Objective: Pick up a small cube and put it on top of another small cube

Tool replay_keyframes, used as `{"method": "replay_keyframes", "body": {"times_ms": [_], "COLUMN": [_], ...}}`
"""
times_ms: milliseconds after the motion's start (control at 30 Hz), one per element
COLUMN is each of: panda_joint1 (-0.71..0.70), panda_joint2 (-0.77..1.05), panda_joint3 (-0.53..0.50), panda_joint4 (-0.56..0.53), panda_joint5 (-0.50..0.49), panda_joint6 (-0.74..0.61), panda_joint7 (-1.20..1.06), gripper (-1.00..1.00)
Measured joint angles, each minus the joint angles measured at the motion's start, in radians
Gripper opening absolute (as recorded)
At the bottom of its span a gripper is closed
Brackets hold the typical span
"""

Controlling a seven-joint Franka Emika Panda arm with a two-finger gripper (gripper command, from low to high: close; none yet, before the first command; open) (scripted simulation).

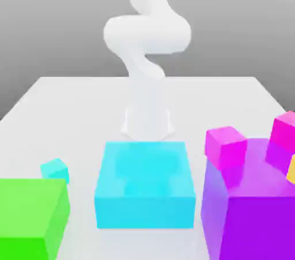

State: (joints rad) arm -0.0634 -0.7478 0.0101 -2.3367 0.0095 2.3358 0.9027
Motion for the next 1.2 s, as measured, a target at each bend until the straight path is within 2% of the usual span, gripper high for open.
{"method": "replay_keyframes", "body": {"times_ms": [700, 1200], "panda_joint1": [-0.473, -0.717], "panda_joint2": [0.438, 0.763], "panda_joint3": [0.054, -0.008], "panda_joint4": [-0.310, -0.512], "panda_joint5": [0.014, -0.009], "panda_joint6": [0.306, 0.536], "panda_joint7": [0.912, 1.543], "gripper": [0.00, 0.00]}}
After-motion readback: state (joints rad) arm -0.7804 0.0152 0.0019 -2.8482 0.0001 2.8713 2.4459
